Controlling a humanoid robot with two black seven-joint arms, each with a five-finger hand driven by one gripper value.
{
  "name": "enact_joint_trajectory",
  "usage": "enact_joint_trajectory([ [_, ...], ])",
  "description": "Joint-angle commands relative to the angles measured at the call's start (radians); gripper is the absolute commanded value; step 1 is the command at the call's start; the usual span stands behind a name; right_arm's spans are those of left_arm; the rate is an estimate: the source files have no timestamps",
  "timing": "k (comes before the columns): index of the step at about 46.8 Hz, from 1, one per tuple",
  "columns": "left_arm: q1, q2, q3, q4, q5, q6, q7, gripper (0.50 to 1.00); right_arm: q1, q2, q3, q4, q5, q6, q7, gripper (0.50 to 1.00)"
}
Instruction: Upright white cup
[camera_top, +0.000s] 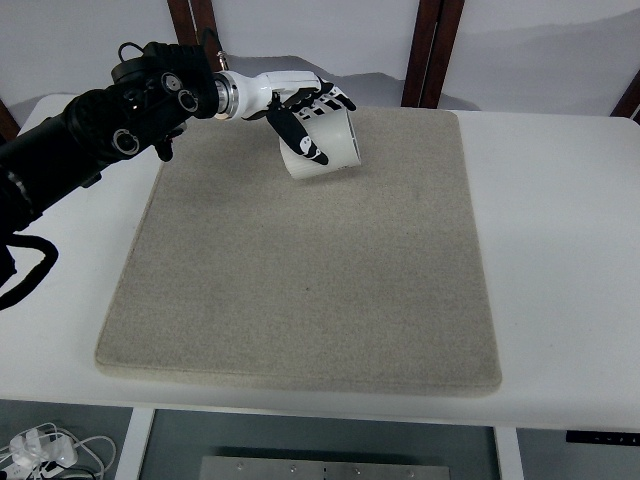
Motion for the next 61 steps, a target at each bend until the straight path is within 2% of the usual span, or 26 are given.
enact_joint_trajectory([
  [1, 0.002, 0.008, 0.000, 0.026, -0.104, -0.019, -0.024, 0.500, 0.000, 0.000, 0.001, 0.000, 0.000, 0.000, 0.000, 0.952],
  [9, 0.011, 0.008, 0.000, 0.107, -0.310, -0.102, -0.090, 0.500, 0.000, 0.000, 0.001, 0.000, 0.000, 0.000, 0.000, 0.952],
  [16, 0.029, 0.010, -0.002, 0.164, -0.387, -0.162, -0.178, 0.500, 0.000, 0.000, 0.000, 0.000, 0.000, 0.000, 0.000, 0.952],
  [32, 0.135, 0.007, -0.003, 0.188, -0.549, -0.173, -0.365, 0.500, 0.000, 0.000, 0.000, 0.000, 0.000, 0.000, 0.000, 0.952],
  [41, 0.201, -0.002, -0.065, 0.204, -0.594, -0.165, -0.471, 0.500, 0.000, 0.000, 0.001, 0.000, 0.000, 0.000, 0.000, 0.952],
  [61, 0.241, -0.002, -0.071, 0.239, -0.596, -0.145, -0.476, 0.500, 0.000, 0.000, 0.000, 0.000, 0.000, 0.000, 0.000, 0.952],
])
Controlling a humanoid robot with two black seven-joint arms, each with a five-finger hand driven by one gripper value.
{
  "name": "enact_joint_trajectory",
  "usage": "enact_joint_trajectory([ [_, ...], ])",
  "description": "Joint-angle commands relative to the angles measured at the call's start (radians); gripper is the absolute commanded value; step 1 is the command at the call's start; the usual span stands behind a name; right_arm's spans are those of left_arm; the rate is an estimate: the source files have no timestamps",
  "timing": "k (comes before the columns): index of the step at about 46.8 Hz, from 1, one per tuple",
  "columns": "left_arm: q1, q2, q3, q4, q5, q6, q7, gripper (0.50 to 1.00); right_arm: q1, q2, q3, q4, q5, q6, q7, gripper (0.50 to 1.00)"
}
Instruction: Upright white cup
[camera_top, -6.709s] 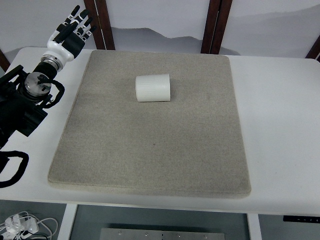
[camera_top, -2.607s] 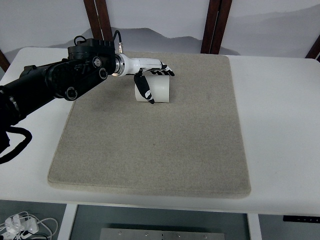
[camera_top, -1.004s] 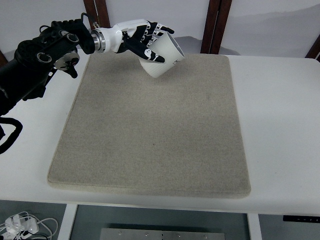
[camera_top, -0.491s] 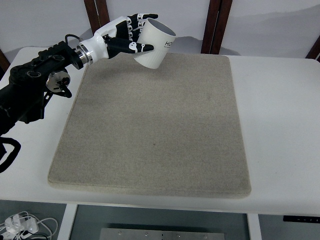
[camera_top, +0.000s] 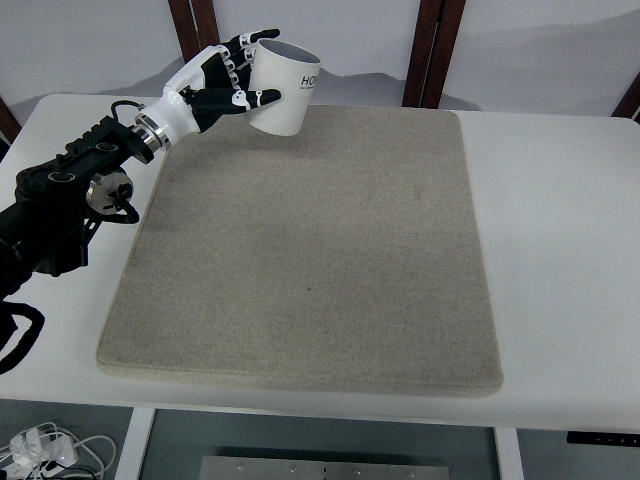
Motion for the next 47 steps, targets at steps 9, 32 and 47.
enact_joint_trajectory([
  [9, 0.019, -0.001, 0.000, 0.015, 0.001, 0.020, 0.000, 0.500, 0.000, 0.000, 0.000, 0.000, 0.000, 0.000, 0.000, 0.952],
  [32, 0.049, -0.005, 0.003, 0.006, 0.005, 0.017, 0.000, 0.500, 0.000, 0.000, 0.000, 0.000, 0.000, 0.000, 0.000, 0.952],
  [47, 0.079, -0.025, 0.011, 0.004, 0.011, 0.013, 0.000, 0.500, 0.000, 0.000, 0.000, 0.000, 0.000, 0.000, 0.000, 0.952],
])
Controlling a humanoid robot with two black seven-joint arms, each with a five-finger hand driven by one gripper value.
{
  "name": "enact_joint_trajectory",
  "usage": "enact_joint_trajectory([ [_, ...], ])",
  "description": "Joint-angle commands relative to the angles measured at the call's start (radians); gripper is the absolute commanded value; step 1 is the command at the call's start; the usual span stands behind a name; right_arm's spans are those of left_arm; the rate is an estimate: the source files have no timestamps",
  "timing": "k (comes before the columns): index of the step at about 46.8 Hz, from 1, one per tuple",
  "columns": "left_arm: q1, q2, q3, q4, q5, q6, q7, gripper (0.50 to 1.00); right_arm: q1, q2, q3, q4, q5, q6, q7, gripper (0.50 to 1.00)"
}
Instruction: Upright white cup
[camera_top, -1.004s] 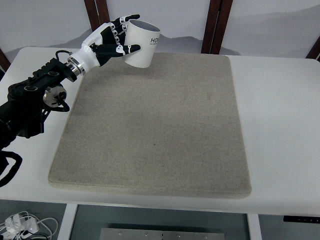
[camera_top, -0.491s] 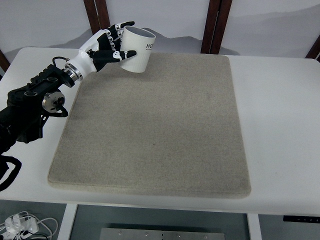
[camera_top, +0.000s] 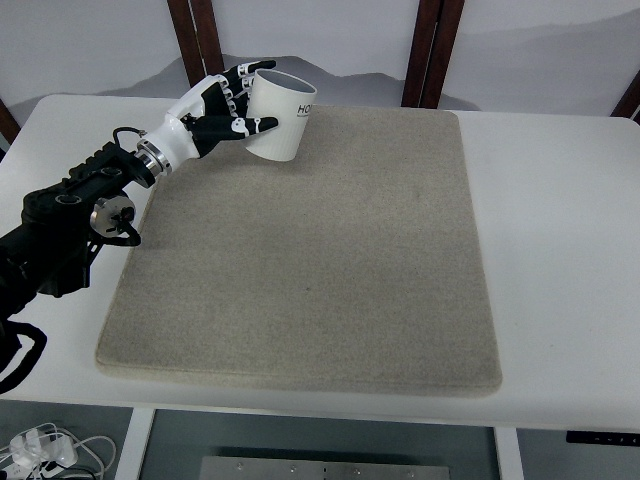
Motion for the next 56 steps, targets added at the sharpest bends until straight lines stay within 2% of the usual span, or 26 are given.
enact_joint_trajectory([
  [1, 0.012, -0.008, 0.001, -0.001, 0.001, 0.000, 0.000, 0.500, 0.000, 0.000, -0.001, 0.000, 0.000, 0.000, 0.000, 0.952],
  [26, 0.051, -0.010, 0.011, -0.007, 0.006, -0.002, 0.000, 0.500, 0.000, 0.000, -0.001, 0.000, 0.000, 0.000, 0.000, 0.952],
  [28, 0.054, -0.010, 0.011, -0.006, 0.006, -0.002, 0.000, 0.516, 0.000, 0.000, -0.001, 0.000, 0.000, 0.000, 0.000, 0.952],
  [32, 0.054, -0.010, 0.011, -0.006, 0.006, 0.001, 0.000, 0.612, 0.000, 0.000, 0.001, 0.000, 0.000, 0.000, 0.000, 0.952],
  [39, 0.060, -0.011, 0.008, -0.004, 0.004, 0.006, 0.000, 0.867, 0.000, 0.000, -0.001, 0.000, 0.000, 0.000, 0.000, 0.952],
  [42, 0.060, -0.016, 0.006, -0.003, 0.004, 0.008, 0.000, 0.891, 0.000, 0.000, -0.001, 0.000, 0.000, 0.000, 0.000, 0.952],
  [44, 0.062, -0.019, 0.001, -0.001, 0.004, 0.008, 0.000, 0.936, 0.000, 0.000, -0.001, 0.000, 0.000, 0.000, 0.000, 0.952],
  [46, 0.063, -0.021, -0.002, -0.001, 0.004, 0.008, 0.000, 0.960, 0.000, 0.000, -0.001, 0.000, 0.000, 0.000, 0.000, 0.952],
  [56, 0.074, -0.019, -0.006, -0.001, -0.006, 0.008, 0.000, 0.992, 0.000, 0.000, -0.001, 0.000, 0.000, 0.000, 0.000, 0.952],
])
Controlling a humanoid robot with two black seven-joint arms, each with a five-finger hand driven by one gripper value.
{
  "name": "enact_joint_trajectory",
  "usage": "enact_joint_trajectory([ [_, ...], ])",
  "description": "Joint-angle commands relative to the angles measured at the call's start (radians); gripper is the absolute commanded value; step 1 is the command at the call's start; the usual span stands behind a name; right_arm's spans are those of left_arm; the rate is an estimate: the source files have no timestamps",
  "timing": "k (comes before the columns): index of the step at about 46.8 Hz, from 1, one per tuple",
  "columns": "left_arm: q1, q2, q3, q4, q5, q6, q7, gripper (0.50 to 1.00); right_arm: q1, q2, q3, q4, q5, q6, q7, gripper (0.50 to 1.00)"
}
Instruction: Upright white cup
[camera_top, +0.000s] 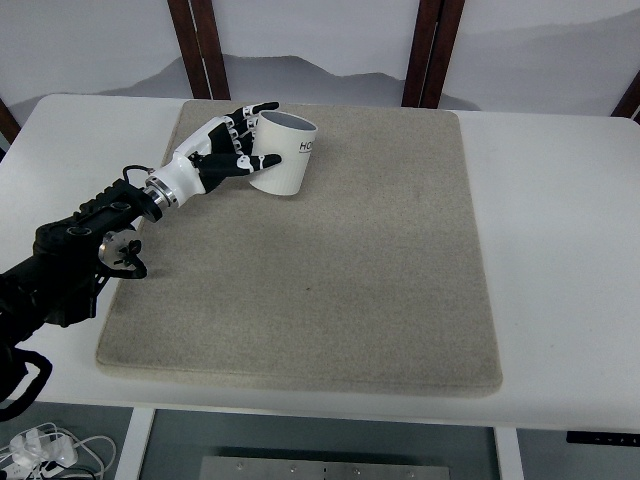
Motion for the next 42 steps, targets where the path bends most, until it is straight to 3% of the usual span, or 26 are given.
enact_joint_trajectory([
  [1, 0.001, 0.001, 0.000, 0.000, -0.002, 0.000, 0.000, 0.994, 0.000, 0.000, -0.001, 0.000, 0.000, 0.000, 0.000, 0.952],
  [25, -0.010, 0.001, -0.032, -0.005, -0.005, -0.008, 0.000, 0.994, 0.000, 0.000, -0.001, 0.000, 0.000, 0.000, 0.000, 0.952],
  [42, -0.102, 0.052, -0.075, -0.019, -0.005, -0.049, 0.000, 0.994, 0.000, 0.000, -0.001, 0.000, 0.000, 0.000, 0.000, 0.952],
])
